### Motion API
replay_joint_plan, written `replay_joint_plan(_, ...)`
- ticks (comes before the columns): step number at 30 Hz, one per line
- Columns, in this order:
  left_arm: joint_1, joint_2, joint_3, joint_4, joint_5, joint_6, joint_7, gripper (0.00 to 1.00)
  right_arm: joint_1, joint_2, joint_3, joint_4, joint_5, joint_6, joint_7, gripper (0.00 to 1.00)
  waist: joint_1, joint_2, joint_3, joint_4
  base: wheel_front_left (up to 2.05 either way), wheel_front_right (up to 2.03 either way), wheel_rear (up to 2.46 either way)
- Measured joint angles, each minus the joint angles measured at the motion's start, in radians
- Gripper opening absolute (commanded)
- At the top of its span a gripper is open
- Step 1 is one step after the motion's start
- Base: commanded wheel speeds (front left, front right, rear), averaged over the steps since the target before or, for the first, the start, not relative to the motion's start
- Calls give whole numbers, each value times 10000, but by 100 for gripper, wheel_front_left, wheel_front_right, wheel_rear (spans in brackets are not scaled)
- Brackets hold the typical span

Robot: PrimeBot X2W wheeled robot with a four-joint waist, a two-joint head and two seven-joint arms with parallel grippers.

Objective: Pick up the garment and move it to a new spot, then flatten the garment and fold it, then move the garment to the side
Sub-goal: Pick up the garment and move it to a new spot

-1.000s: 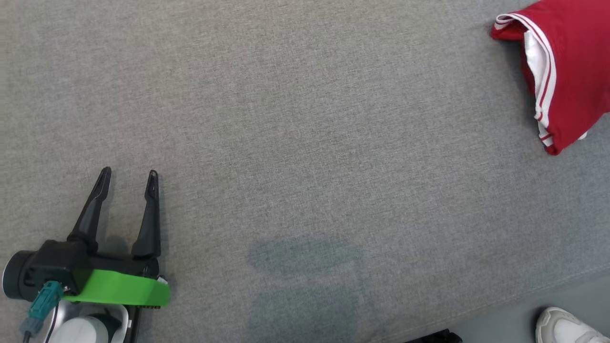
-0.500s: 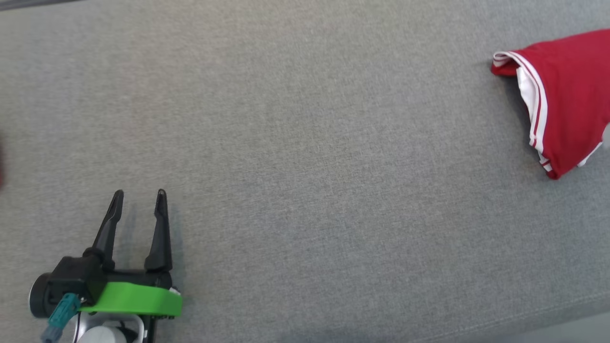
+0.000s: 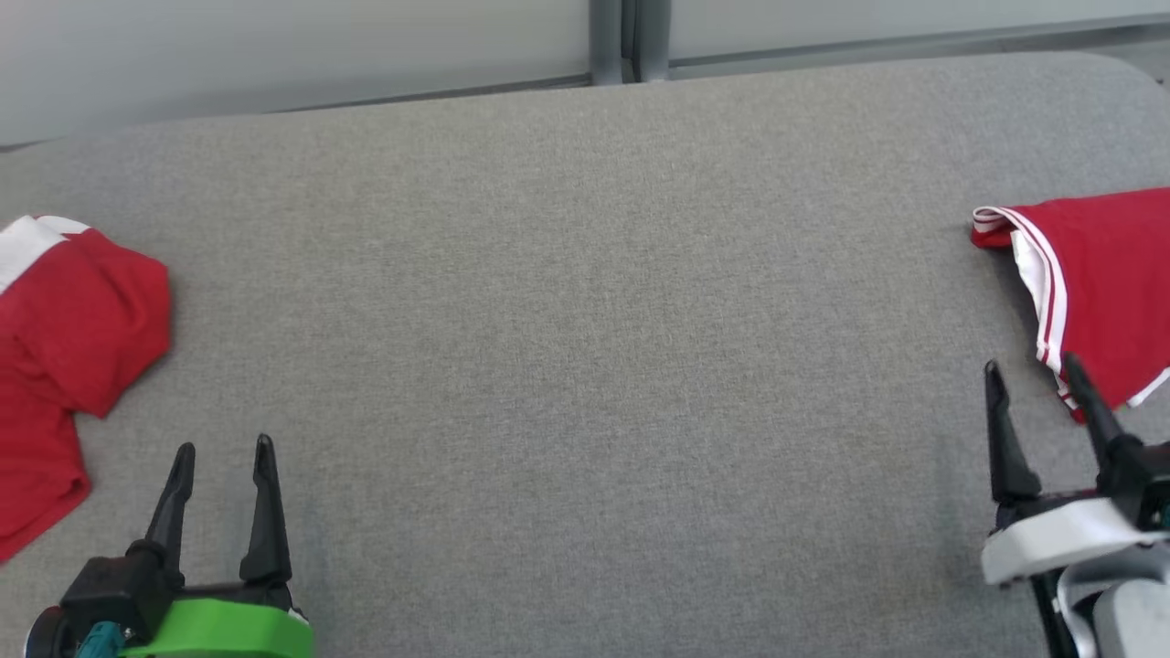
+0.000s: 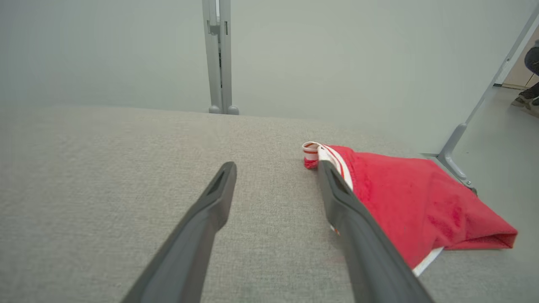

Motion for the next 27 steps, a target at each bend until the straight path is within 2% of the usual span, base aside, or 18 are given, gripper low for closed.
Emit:
replay_joint_plan(3, 178, -173, 238, 117, 163, -370, -10, 100, 692, 497, 324, -4, 54, 2, 0, 100, 0, 0, -383, 175, 0, 0, 0)
replay_joint_plan(8, 428, -481, 639, 451, 412, -817, -10, 100, 1524, 888, 614, 17, -31, 2, -2, 100, 0, 0, -965, 414, 0, 0, 0)
replay_joint_plan(17, 745, -719, 1106, 1321, 650, -1260, -10, 100, 1880, 1197, 543, 173, -257, 2, 0, 100, 0, 0, -1747, 482, 0, 0, 0)
replay_joint_plan(27, 732, -815, 1273, 1511, 780, -1503, -10, 100, 1886, 1296, 316, 125, -313, 2, 0, 100, 0, 0, -1744, 415, 0, 0, 0)
